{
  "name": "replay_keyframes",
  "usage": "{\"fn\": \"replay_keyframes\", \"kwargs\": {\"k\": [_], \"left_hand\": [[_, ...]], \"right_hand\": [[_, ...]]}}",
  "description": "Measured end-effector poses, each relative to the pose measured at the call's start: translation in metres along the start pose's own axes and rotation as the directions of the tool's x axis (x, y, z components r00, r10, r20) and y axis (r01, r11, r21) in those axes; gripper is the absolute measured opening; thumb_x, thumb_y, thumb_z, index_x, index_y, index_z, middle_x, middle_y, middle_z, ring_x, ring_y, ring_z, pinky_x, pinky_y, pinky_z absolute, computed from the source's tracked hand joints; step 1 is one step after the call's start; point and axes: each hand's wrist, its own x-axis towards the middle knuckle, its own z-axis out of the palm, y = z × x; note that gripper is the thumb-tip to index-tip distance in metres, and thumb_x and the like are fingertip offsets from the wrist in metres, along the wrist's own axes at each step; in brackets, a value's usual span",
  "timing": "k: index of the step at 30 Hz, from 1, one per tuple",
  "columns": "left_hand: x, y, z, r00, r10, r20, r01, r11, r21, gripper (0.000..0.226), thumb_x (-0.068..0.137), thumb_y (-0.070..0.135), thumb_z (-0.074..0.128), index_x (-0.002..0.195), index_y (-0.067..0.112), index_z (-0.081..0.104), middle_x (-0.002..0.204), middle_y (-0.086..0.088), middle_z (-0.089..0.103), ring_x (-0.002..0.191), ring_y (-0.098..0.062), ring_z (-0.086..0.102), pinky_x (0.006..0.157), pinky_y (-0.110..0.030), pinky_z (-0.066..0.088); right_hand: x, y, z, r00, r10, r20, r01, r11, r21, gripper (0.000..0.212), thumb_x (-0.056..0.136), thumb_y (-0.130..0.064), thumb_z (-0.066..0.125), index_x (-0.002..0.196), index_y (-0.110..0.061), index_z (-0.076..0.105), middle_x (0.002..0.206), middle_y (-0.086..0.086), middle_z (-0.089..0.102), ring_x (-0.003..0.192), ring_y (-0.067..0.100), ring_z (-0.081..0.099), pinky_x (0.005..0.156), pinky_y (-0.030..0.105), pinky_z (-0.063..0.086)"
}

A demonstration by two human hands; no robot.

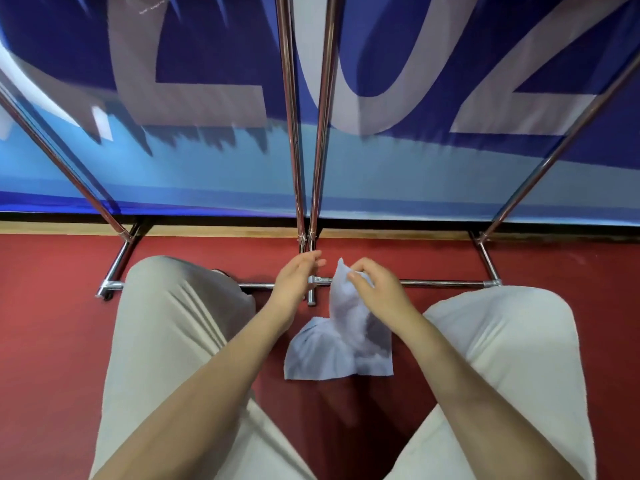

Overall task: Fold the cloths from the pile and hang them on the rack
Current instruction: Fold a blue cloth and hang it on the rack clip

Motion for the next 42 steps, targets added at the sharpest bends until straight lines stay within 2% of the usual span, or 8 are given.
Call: {"fn": "replay_keyframes", "kwargs": {"k": [6,11,22,26,29,32,37,42], "left_hand": [[-0.014,-0.017,0.027,0.964,-0.121,0.237,0.132,0.991,-0.031,0.039,0.103,0.03,0.035,0.114,0.01,0.066,0.105,-0.003,0.07,0.093,-0.01,0.064,0.083,-0.026,0.045],[-0.017,-0.029,0.029,0.972,-0.131,0.193,0.143,0.989,-0.047,0.038,0.09,0.045,0.057,0.094,0.01,0.072,0.093,-0.007,0.069,0.089,-0.017,0.061,0.084,-0.035,0.045],[-0.023,-0.022,0.033,0.877,-0.287,0.386,0.415,0.858,-0.303,0.052,0.103,0.038,0.037,0.126,-0.003,0.058,0.115,-0.017,0.066,0.111,-0.024,0.062,0.108,-0.034,0.041],[-0.022,-0.021,0.031,0.853,-0.287,0.436,0.436,0.851,-0.292,0.045,0.103,0.036,0.038,0.12,0.001,0.061,0.107,-0.015,0.07,0.1,-0.023,0.067,0.089,-0.031,0.052],[-0.016,-0.018,0.028,0.92,-0.222,0.322,0.33,0.883,-0.334,0.04,0.103,0.028,0.041,0.121,-0.004,0.056,0.112,-0.024,0.065,0.097,-0.028,0.065,0.089,-0.038,0.053],[-0.009,-0.017,0.022,0.999,-0.05,0.0,0.05,0.987,-0.151,0.023,0.101,0.026,0.046,0.088,0.013,0.06,0.09,-0.011,0.064,0.083,-0.021,0.057,0.083,-0.04,0.048],[-0.004,-0.002,0.0,0.925,0.18,-0.335,-0.2,0.979,-0.027,0.03,0.1,0.028,0.047,0.073,0.015,0.053,0.07,0.003,0.049,0.064,-0.007,0.041,0.056,-0.018,0.036],[0.005,0.016,-0.027,0.876,0.082,-0.475,-0.227,0.94,-0.255,0.027,0.101,0.025,0.046,0.082,0.017,0.063,0.08,0.004,0.064,0.073,-0.008,0.058,0.067,-0.02,0.047]], "right_hand": [[-0.012,0.0,-0.007,1.0,-0.006,-0.002,0.006,0.997,0.076,0.02,0.095,-0.013,0.053,0.076,-0.022,0.057,0.075,-0.009,0.059,0.07,0.002,0.052,0.068,0.018,0.041],[-0.017,0.003,-0.007,0.999,0.022,-0.041,-0.018,0.995,0.101,0.017,0.094,-0.018,0.056,0.08,-0.028,0.056,0.08,-0.009,0.06,0.075,0.0,0.053,0.07,0.014,0.041],[-0.015,0.005,0.001,0.992,0.052,-0.119,-0.026,0.977,0.213,0.013,0.095,-0.008,0.052,0.087,-0.016,0.058,0.077,-0.009,0.059,0.066,-0.008,0.052,0.065,0.008,0.038],[-0.014,0.007,0.002,0.992,0.056,-0.109,-0.03,0.974,0.225,0.012,0.095,-0.008,0.053,0.088,-0.016,0.059,0.078,-0.008,0.059,0.067,-0.006,0.052,0.066,0.009,0.04],[-0.013,0.008,0.004,0.995,0.052,-0.085,-0.028,0.963,0.267,0.011,0.093,-0.007,0.055,0.094,-0.016,0.06,0.071,-0.002,0.053,0.063,0.003,0.048,0.06,0.013,0.039],[-0.012,0.013,0.01,0.999,0.042,0.016,-0.044,0.976,0.214,0.012,0.093,-0.011,0.057,0.1,-0.02,0.061,0.076,-0.006,0.057,0.069,0.006,0.053,0.065,0.016,0.041],[-0.012,0.032,0.021,0.986,0.088,0.144,-0.089,0.996,0.0,0.017,0.093,-0.021,0.056,0.077,-0.016,0.054,0.069,-0.006,0.046,0.065,0.01,0.039,0.064,0.03,0.032],[-0.015,0.059,0.025,0.978,0.105,0.179,-0.079,0.986,-0.148,0.036,0.091,-0.027,0.057,0.063,-0.021,0.035,0.061,-0.006,0.034,0.06,0.01,0.031,0.06,0.032,0.028]]}}
